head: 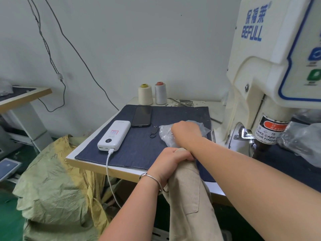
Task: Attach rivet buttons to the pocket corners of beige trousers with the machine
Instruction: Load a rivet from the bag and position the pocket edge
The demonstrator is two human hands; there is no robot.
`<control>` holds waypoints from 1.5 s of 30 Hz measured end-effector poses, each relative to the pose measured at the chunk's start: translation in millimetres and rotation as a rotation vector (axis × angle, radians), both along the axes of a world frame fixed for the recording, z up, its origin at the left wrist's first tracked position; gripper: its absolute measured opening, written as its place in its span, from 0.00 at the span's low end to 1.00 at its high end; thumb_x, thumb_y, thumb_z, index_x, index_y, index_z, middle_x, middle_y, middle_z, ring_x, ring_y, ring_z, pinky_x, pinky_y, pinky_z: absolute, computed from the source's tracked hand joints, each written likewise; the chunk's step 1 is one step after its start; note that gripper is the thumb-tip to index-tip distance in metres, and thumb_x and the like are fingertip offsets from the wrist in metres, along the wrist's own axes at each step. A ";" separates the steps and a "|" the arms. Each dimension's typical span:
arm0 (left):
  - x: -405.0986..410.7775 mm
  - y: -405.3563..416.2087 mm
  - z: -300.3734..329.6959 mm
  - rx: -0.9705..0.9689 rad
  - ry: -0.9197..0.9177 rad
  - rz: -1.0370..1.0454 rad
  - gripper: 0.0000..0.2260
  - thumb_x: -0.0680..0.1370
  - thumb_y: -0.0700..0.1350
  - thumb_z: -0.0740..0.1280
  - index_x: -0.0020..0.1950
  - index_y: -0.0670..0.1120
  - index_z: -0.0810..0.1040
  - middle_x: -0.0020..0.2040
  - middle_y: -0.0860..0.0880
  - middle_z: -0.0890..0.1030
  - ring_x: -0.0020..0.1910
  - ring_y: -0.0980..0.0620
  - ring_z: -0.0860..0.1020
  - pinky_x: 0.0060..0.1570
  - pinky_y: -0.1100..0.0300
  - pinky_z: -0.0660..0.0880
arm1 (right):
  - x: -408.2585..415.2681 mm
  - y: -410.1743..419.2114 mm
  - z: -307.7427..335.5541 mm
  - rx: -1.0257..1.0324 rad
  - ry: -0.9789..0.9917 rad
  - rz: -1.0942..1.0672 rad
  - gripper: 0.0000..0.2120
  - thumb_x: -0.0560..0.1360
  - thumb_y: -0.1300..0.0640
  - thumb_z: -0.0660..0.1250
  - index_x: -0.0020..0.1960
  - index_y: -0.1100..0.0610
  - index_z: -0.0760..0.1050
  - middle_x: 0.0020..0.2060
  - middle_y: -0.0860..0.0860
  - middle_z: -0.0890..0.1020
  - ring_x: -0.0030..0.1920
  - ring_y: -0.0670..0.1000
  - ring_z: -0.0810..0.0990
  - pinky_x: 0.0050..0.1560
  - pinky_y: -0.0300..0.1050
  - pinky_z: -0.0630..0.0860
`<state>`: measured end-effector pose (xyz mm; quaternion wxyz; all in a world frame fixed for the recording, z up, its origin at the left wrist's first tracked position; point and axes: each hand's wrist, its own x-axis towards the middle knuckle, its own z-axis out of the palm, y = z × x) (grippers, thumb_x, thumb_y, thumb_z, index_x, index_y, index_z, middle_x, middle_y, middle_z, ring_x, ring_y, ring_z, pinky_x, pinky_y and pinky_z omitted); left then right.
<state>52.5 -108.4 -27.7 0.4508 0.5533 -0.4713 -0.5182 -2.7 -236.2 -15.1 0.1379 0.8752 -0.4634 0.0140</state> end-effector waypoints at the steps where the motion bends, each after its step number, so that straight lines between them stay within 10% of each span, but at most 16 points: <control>1: -0.2 0.3 0.1 0.000 0.002 0.001 0.07 0.65 0.49 0.69 0.37 0.47 0.82 0.36 0.50 0.79 0.36 0.57 0.75 0.43 0.61 0.71 | 0.2 -0.2 -1.1 -0.005 -0.009 -0.022 0.07 0.75 0.62 0.62 0.41 0.51 0.70 0.40 0.49 0.79 0.38 0.52 0.73 0.33 0.42 0.66; 25: 0.5 1.3 4.5 0.020 -0.023 -0.009 0.05 0.75 0.42 0.68 0.41 0.44 0.82 0.38 0.48 0.79 0.36 0.58 0.75 0.41 0.65 0.72 | -5.9 1.9 -4.2 -0.080 -0.008 -0.021 0.12 0.75 0.62 0.61 0.36 0.51 0.64 0.29 0.47 0.67 0.36 0.51 0.73 0.33 0.42 0.63; 33: -1.8 2.4 6.8 0.013 -0.020 -0.013 0.05 0.65 0.49 0.69 0.30 0.51 0.82 0.35 0.52 0.80 0.34 0.59 0.76 0.42 0.64 0.72 | -3.3 3.0 1.4 -0.119 0.086 0.058 0.15 0.74 0.61 0.61 0.33 0.50 0.60 0.31 0.47 0.67 0.38 0.52 0.71 0.45 0.46 0.62; 45: -2.0 1.2 4.9 -0.005 -0.004 -0.014 0.06 0.65 0.49 0.69 0.28 0.51 0.82 0.33 0.53 0.80 0.33 0.60 0.76 0.42 0.64 0.72 | -5.6 2.9 -3.1 -0.077 0.038 0.014 0.15 0.76 0.59 0.60 0.32 0.51 0.62 0.34 0.47 0.71 0.37 0.51 0.71 0.39 0.45 0.64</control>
